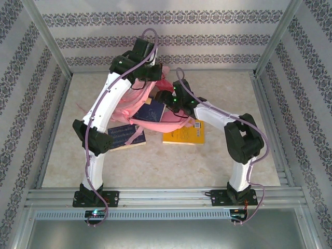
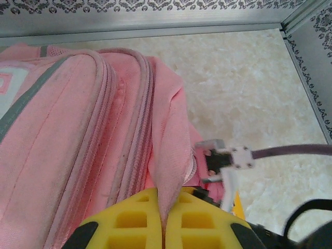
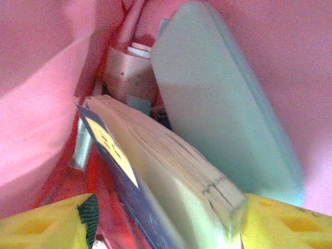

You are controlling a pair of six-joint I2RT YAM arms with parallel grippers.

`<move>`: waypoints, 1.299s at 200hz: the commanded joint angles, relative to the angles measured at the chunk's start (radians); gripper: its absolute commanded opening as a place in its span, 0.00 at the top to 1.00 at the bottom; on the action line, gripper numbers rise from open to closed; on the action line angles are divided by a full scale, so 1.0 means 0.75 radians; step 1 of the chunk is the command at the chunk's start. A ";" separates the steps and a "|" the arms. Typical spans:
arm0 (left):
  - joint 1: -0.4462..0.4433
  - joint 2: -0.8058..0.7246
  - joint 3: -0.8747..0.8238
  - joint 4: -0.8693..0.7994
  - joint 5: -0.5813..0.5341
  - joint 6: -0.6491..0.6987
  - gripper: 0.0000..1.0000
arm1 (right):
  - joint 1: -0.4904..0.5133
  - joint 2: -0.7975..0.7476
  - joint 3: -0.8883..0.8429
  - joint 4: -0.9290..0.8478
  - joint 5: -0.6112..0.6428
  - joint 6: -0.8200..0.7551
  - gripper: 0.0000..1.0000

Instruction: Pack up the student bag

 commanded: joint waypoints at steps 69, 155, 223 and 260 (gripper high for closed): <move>0.010 0.182 0.118 0.130 0.132 -0.145 0.76 | -0.059 -0.602 -0.297 -0.474 0.375 -0.231 0.37; -0.133 -0.044 -0.165 0.103 0.081 -0.070 0.44 | -0.486 -0.540 -0.566 -0.359 0.032 -0.164 0.42; -0.148 -0.713 -1.337 0.578 0.136 -0.329 0.47 | -0.566 -0.087 -0.318 -0.204 -0.222 -0.149 0.74; -0.149 -0.968 -1.760 0.673 0.195 -0.423 0.46 | -0.566 0.044 -0.220 -0.344 -0.161 -0.242 0.86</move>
